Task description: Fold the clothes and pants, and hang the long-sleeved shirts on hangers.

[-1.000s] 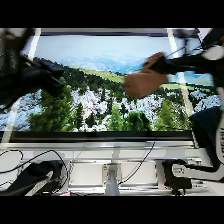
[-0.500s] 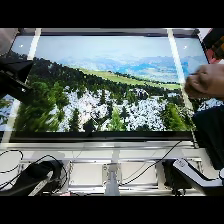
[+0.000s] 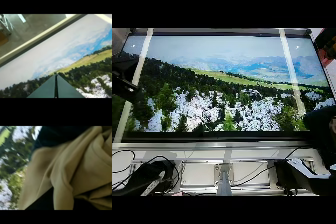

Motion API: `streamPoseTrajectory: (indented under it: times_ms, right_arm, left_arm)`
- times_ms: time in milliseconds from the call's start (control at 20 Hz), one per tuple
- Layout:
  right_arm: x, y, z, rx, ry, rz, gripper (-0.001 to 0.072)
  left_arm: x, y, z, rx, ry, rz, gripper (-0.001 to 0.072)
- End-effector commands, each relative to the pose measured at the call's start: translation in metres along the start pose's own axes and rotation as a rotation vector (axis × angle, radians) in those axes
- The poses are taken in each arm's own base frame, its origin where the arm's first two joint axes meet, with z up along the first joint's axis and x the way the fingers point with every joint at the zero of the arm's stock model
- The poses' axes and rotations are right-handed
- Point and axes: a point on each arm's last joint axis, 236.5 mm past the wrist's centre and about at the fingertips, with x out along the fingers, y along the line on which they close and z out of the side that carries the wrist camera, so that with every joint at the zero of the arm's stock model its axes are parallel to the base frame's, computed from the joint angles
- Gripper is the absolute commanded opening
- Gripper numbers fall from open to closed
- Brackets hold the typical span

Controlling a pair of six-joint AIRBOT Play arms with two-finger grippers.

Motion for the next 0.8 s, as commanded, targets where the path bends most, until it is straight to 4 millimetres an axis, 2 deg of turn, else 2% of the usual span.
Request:
streamPoseTrajectory:
  times_ms: [0,100,150,200,250,300,550,600,650,750]
  right_arm:
    - [0.025,-0.036,-0.056,0.058,0.200,-0.108,0.0014]
    - [0.030,-0.050,-0.072,0.095,0.250,-0.167,0.0034]
    - [0.028,-0.057,-0.072,0.113,0.251,-0.201,0.0079]
    - [0.026,-0.063,-0.072,0.121,0.244,-0.227,0.0223]
    - [0.026,-0.066,-0.069,0.128,0.233,-0.241,0.0436]
    - [0.027,-0.068,-0.065,0.126,0.214,-0.247,0.0717]
    - [0.028,-0.065,-0.061,0.126,0.199,-0.236,0.0692]
    - [0.031,-0.058,-0.058,0.142,0.183,-0.204,0.0692]
    - [0.034,-0.044,-0.050,0.177,0.149,-0.145,0.0657]
    - [0.038,-0.002,-0.028,0.167,0.082,0.002,0.0376]
  left_arm:
    - [-0.001,0.004,-0.001,0.012,0.004,0.018,0.0054]
    - [-0.001,0.004,-0.001,0.012,0.004,0.017,0.0054]
    - [-0.001,0.004,-0.001,0.012,0.004,0.017,0.0054]
    - [-0.001,0.004,-0.001,0.012,0.004,0.018,0.0054]
    - [-0.001,0.004,-0.001,0.012,0.004,0.017,0.0054]
    - [-0.001,0.004,-0.001,0.012,0.004,0.017,0.0054]
    - [-0.001,0.004,-0.001,0.012,0.004,0.017,0.0053]
    - [-0.001,0.004,-0.001,0.012,0.004,0.017,0.0054]
    - [-0.001,0.004,-0.001,0.012,0.004,0.017,0.0054]
    - [-0.001,0.004,-0.001,0.012,0.004,0.017,0.0054]
